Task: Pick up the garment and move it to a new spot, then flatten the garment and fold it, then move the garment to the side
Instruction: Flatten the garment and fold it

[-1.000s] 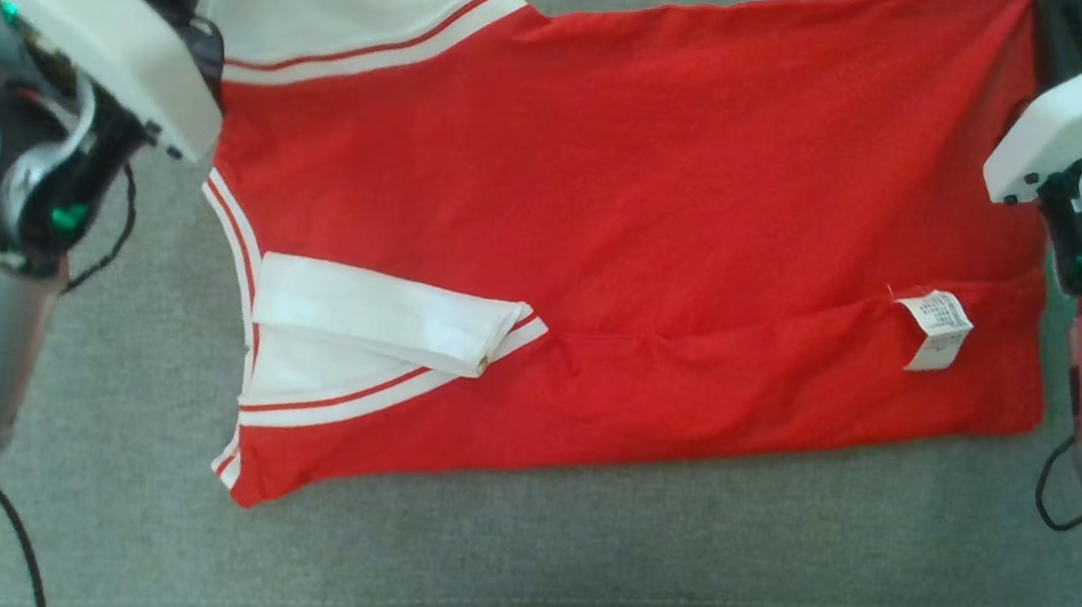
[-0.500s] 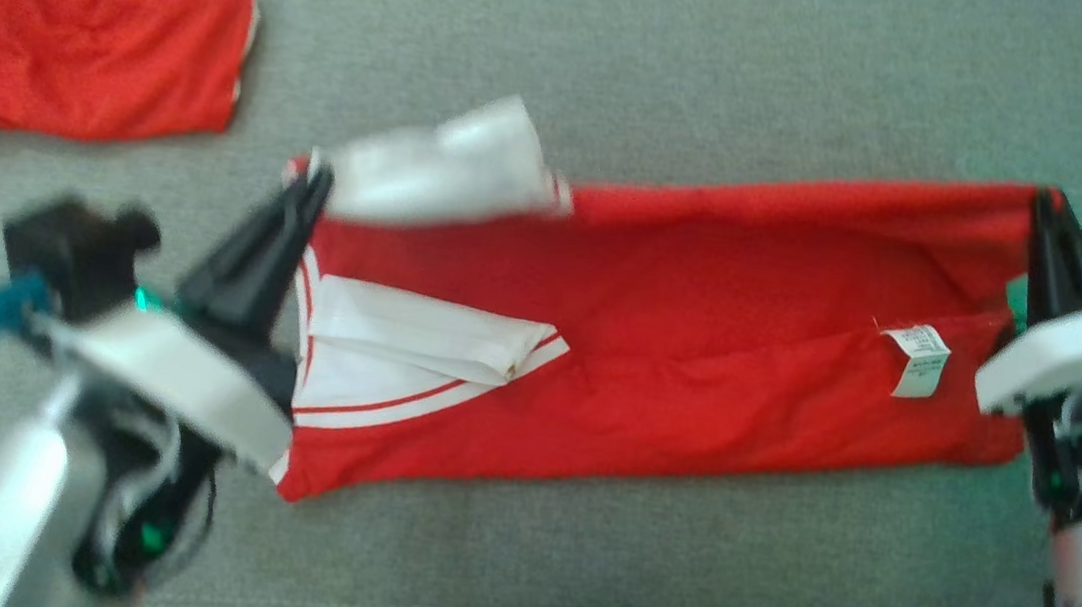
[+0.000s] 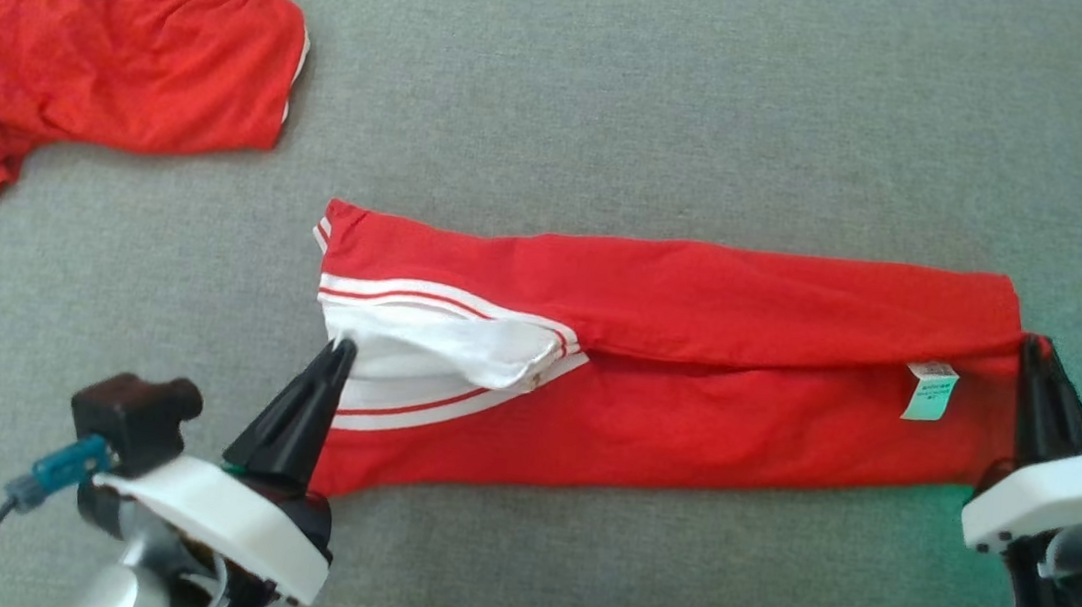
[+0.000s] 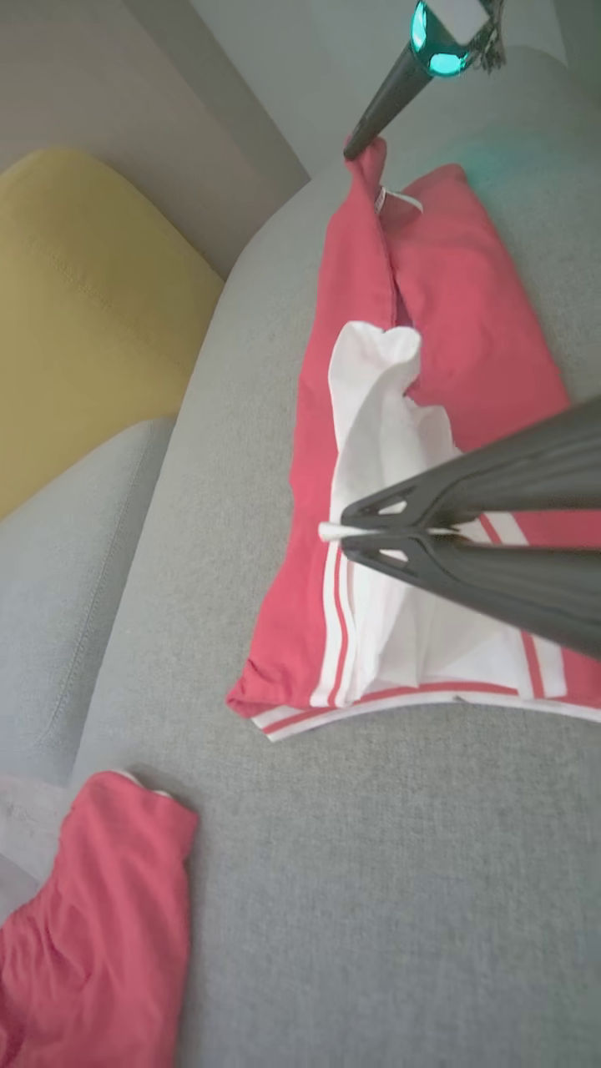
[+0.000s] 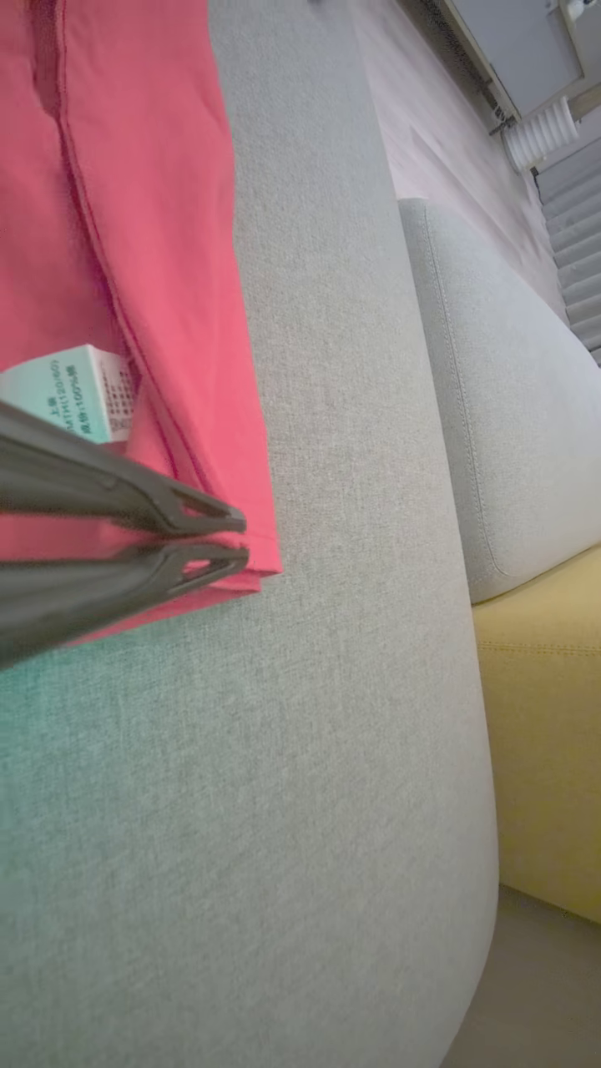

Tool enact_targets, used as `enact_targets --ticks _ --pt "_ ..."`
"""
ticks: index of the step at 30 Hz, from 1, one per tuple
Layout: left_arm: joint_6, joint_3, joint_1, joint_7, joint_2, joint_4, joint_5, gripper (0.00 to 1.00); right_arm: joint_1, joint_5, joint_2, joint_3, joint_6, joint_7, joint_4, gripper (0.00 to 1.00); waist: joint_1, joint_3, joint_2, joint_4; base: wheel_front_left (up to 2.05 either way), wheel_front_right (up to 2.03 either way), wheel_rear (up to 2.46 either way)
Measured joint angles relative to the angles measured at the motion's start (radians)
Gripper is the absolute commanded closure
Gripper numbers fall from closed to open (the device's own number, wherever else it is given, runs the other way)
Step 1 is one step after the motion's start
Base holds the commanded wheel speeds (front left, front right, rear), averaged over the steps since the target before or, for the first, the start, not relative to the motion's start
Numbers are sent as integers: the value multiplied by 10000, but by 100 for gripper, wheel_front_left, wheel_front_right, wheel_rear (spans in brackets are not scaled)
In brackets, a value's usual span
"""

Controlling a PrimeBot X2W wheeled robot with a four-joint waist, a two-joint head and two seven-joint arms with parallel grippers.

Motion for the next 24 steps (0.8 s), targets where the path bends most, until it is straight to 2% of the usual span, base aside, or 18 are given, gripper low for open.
enact_targets --ticks 1,3,4,5,9,17,24 --pt "0 0 0 -121 -21 196 4 99 45 -40 23 -10 0 0 -42 100 0 -15 0 -15 0 0 0" --pt "-2 -25 11 -311 -75 470 13 36 116 -100 90 -52 0 0 -77 58 0 -60 0 -51 0 0 0" --pt "-4 -31 29 -399 -140 545 12 1 146 -100 144 -88 0 0 -88 27 0 -92 0 -65 0 0 0" --pt "-4 -44 54 -481 -196 573 10 0 187 -100 205 -115 0 -2 -119 0 0 -126 0 -76 0 0 0" --pt "29 90 320 -851 -228 675 10 0 605 -98 295 -322 0 -46 -251 0 0 -292 0 -80 0 0 0" --pt "378 151 527 -1262 -263 648 222 0 934 -98 437 -658 0 -94 -729 0 0 -580 0 -13 0 0 0" --pt "621 104 320 -1379 -443 690 543 0 616 -362 500 -575 0 539 -219 0 0 -737 0 54 0 0 0"
